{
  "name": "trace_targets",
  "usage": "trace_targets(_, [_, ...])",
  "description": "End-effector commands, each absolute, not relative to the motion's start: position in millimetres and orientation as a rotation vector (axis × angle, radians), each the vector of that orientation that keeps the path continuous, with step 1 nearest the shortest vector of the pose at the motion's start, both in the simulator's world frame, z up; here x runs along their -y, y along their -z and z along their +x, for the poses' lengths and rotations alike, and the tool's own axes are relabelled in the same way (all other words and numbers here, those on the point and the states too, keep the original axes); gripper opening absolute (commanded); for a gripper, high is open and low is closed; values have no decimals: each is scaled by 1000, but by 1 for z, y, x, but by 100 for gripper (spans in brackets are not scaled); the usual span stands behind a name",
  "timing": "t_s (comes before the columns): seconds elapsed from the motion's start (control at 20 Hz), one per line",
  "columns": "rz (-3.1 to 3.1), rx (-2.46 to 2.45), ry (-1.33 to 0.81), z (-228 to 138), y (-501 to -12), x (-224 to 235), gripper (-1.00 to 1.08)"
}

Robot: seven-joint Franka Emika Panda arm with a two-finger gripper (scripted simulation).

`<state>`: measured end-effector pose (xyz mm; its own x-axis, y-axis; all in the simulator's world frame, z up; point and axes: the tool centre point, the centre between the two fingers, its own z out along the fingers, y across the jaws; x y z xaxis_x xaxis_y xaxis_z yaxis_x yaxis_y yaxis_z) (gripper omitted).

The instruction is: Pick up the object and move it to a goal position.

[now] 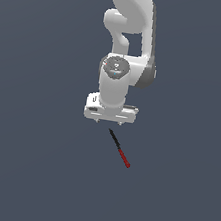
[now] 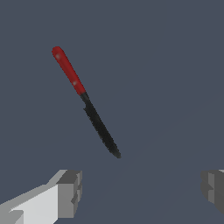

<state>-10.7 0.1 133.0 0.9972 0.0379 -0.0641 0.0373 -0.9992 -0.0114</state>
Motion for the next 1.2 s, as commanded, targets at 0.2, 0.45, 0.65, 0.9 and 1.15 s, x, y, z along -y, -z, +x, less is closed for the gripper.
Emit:
trace_targets(0.2, [-3121,343,-68,9,-107,-21,100])
trace_targets(0.45, [-3087,587,-37,24,-84,-42,100])
trace_targets(0.65, [-3058,723,-18,32,-71,-54,100])
trace_targets(0.9, [-3033,822,-4,37,-60,-63,100])
trace_targets(1.15, [-3028,837,-3,37,-59,-65,100])
